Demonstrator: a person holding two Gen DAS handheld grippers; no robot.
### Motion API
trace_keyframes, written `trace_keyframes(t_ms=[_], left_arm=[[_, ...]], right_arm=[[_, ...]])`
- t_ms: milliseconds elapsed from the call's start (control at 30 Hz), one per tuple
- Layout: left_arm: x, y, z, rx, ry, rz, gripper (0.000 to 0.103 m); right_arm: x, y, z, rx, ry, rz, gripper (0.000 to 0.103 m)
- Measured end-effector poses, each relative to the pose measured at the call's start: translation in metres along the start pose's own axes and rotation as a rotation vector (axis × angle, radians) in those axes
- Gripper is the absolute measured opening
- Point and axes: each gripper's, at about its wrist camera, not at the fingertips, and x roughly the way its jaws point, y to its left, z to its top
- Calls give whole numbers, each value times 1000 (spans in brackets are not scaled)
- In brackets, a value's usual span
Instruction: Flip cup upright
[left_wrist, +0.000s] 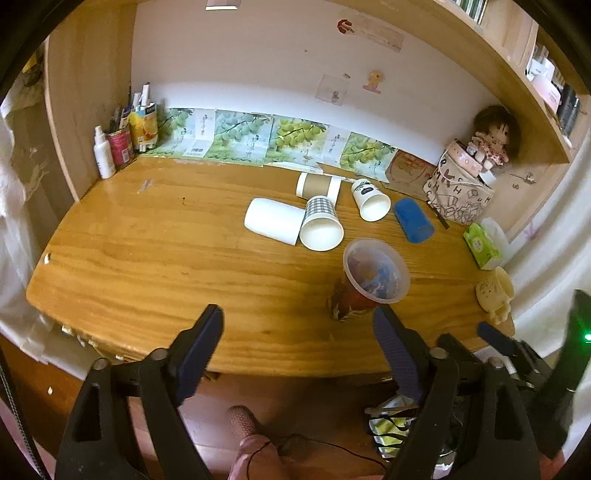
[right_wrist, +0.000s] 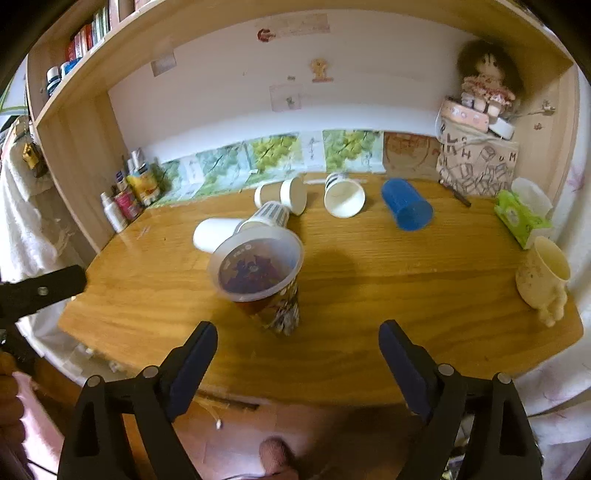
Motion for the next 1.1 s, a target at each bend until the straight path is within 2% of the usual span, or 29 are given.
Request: trace_keyframes(t_ms=[133,233,333,500,700,933,1100], left_arm=[[-10,-10,-11,-17,-1,54,90],[-17,-12,-19,-53,7,55,92],[-28,-16,-28,-69,9,77,98],[-47,-25,-41,-80,-25,75,101],[-71,-35,-46,-83,-120,96,102],[-92,-54,-53,-32,-226,113,102],[-109,-68,-58,34,-315,171,102]], right_arm=[[-31,-6,2,19,14,14,90],[-49,-11,-1,71,18,66,99],[-61,-12,-6,106,31,97,100],[-88,-7,-12,80,10,94,102],[-118,-4,-19,62,-40,75,102],[-140,-7,-30,53,-115,25,102],[-149,-13,-36,69,-169,23,102]])
